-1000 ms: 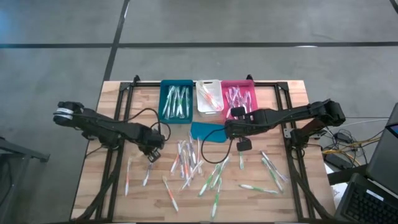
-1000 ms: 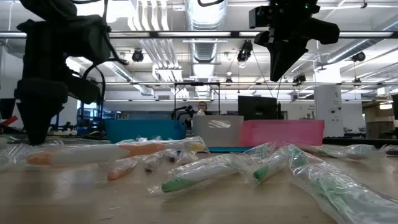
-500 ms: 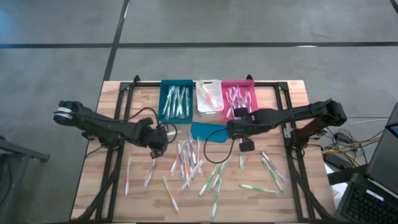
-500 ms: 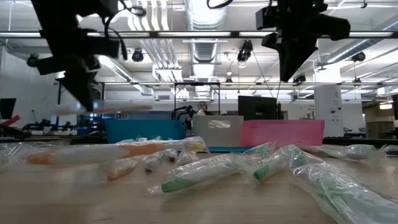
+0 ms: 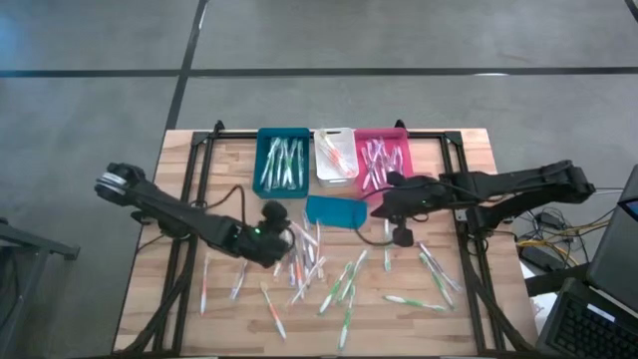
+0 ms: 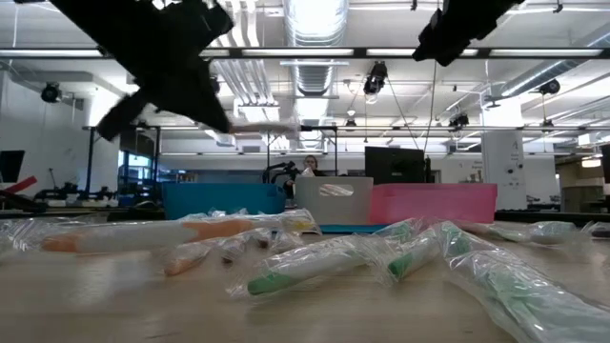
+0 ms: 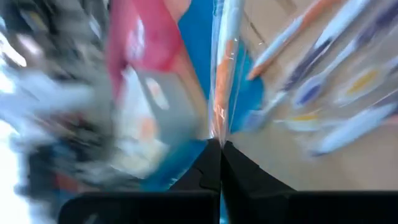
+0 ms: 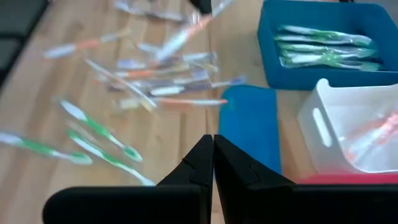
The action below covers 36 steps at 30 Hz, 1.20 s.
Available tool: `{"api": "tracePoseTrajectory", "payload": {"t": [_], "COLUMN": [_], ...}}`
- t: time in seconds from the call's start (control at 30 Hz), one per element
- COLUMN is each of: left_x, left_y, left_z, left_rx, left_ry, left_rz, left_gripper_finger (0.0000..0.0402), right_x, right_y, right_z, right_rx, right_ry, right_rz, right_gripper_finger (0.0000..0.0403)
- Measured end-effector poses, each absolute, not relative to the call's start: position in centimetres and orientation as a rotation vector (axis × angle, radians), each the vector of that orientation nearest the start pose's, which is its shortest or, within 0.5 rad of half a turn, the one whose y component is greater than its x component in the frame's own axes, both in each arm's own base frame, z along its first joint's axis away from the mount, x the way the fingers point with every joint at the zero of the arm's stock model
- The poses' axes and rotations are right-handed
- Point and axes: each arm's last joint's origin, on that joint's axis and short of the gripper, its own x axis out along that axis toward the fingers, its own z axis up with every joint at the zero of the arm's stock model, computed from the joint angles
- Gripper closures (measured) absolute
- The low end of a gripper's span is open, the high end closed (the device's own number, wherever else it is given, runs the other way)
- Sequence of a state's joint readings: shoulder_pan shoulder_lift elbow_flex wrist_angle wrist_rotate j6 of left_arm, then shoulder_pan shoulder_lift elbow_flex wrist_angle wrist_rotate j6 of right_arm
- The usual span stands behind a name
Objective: Pick & Place Toothbrushes
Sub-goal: Put the orange toothbrush into the white bin
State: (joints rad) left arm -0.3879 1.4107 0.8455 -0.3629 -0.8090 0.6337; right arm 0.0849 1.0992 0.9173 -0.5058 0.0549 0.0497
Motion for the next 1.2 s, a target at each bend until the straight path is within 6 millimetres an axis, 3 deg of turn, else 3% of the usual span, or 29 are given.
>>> {"api": "tracePoseTrajectory", "payload": {"t": [0.13, 0.3, 0.53, 0.63, 0.93, 1.2], "left_x": [28.0, 30.9, 33.4, 34.4, 36.5, 37.2], "left_y": [-9.3, -10.2, -10.8, -10.7, -9.6, -9.3], "left_z": [20.1, 18.8, 18.0, 18.6, 21.6, 22.7], "left_rx": [1.505, 1.784, 1.859, 1.873, 1.846, 1.937], "left_ry": [0.895, 0.937, 0.876, 0.866, 0.814, 0.833], "left_rz": [0.195, 0.378, 0.353, 0.356, 0.398, 0.378], "left_gripper_finger": [0.0401, 0.0401, 0.0401, 0.0401, 0.0401, 0.0401], "right_x": [21.6, 21.2, 21.7, 22.0, 23.1, 24.0], "right_y": [1.7, 1.7, 1.9, 1.9, 2.0, 1.8], "right_z": [28.1, 26.4, 25.0, 24.7, 24.2, 24.2], "right_rx": [0.078, 0.187, 0.251, 0.269, 0.333, 0.392], "right_ry": [0.644, 0.626, 0.602, 0.62, 0.599, 0.552], "right_rz": [-0.005, -0.035, 0.006, 0.013, 0.009, -0.008], "right_gripper_finger": [0.0394, 0.0394, 0.0391, 0.0376, 0.0284, 0.0211]}}
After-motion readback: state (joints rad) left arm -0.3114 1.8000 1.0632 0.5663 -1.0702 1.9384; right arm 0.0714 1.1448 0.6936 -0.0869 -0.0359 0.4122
